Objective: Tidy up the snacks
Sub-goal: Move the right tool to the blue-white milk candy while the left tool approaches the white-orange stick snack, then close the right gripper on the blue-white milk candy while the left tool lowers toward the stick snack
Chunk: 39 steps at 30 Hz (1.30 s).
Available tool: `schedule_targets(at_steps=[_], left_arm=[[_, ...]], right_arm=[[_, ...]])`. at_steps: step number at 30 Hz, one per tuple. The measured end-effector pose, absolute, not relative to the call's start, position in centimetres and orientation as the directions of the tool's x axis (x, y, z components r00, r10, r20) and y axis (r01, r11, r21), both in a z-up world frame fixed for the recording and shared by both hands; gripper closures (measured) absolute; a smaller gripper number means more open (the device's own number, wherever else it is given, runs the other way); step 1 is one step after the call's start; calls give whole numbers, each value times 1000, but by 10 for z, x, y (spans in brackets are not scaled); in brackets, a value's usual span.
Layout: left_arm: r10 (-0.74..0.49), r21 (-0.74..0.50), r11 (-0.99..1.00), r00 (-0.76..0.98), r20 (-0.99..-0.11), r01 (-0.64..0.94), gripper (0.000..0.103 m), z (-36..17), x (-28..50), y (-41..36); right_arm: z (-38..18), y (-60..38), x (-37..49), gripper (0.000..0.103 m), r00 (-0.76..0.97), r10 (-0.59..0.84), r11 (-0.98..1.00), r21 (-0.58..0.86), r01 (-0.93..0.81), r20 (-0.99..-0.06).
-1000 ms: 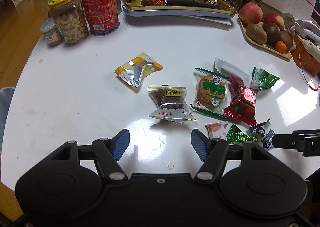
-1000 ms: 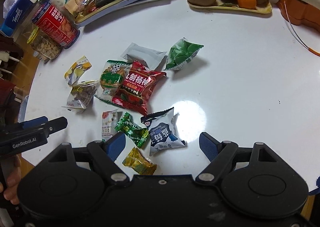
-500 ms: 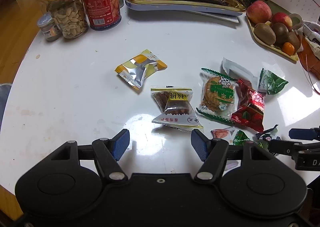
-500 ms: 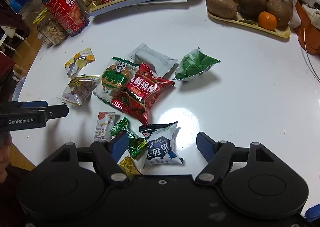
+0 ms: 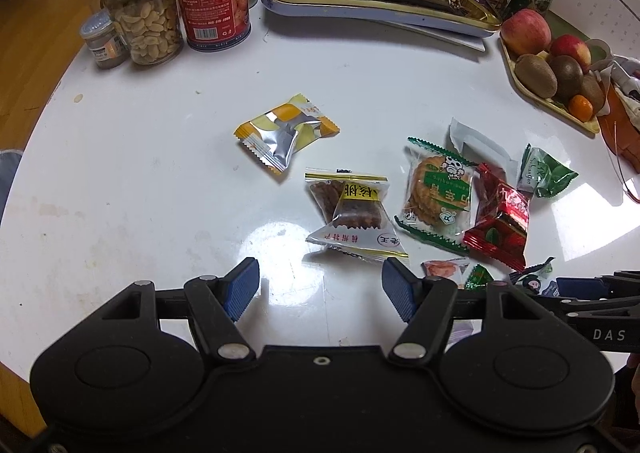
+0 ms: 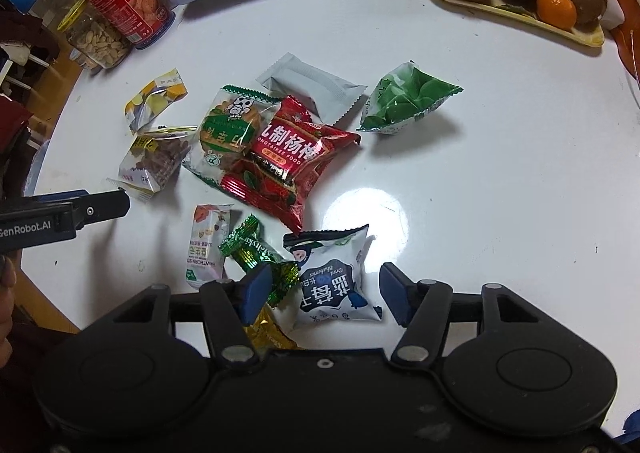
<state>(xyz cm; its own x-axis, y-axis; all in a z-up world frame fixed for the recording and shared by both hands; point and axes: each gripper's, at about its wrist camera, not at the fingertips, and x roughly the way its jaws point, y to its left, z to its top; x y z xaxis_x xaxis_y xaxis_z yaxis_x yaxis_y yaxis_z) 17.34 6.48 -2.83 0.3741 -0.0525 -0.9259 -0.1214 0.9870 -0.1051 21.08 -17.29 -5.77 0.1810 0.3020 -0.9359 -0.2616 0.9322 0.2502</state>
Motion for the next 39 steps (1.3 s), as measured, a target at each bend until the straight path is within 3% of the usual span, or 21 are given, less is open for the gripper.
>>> schedule_targets(at_steps=[5, 8, 12, 23, 29, 34, 39], left_arm=[[-58, -114, 985, 371, -927, -130, 34, -29, 174, 66], [-57, -111, 986, 375, -925, -125, 34, -28, 173, 65], [-53, -107, 987, 375, -926, -124, 34, -28, 174, 65], [-55, -101, 990, 374, -926, -103, 34, -29, 174, 61], [-127, -166, 982, 345, -930, -88, 34, -32, 177, 55], [-252, -290, 951, 276, -928, -106, 35, -44, 182, 45], [-257, -289, 952, 250, -933, -98, 36, -50, 185, 30]], right_arm=[[-62, -167, 211, 40, 201, 265, 937, 203, -283, -943], [-62, -166, 211, 46, 221, 252, 939, 182, -292, -942], [-62, -169, 212, 62, 236, 241, 944, 172, -280, -941], [-60, -186, 209, 72, 270, 234, 959, 176, -224, -934], [-50, -211, 210, 72, 290, 269, 963, 248, -106, -918], [-41, -228, 211, 72, 301, 336, 938, 344, -27, -892], [-31, -236, 209, 71, 338, 338, 934, 358, -5, -878]])
